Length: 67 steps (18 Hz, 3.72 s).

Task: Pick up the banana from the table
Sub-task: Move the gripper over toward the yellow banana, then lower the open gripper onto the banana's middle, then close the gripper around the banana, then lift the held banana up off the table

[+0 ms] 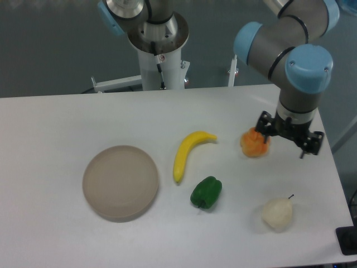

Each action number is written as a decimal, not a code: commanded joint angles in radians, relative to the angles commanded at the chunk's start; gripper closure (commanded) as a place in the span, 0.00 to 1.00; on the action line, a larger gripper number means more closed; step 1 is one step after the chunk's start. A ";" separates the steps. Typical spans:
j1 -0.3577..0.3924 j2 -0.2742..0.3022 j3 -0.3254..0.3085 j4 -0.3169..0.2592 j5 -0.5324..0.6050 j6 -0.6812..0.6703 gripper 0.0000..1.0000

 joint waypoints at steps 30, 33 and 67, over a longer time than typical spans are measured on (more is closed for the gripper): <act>-0.219 0.034 -0.482 0.423 0.047 -0.226 0.00; -0.226 0.029 -0.491 0.427 0.047 -0.227 0.00; -0.081 0.102 -0.337 0.358 0.107 -0.074 0.76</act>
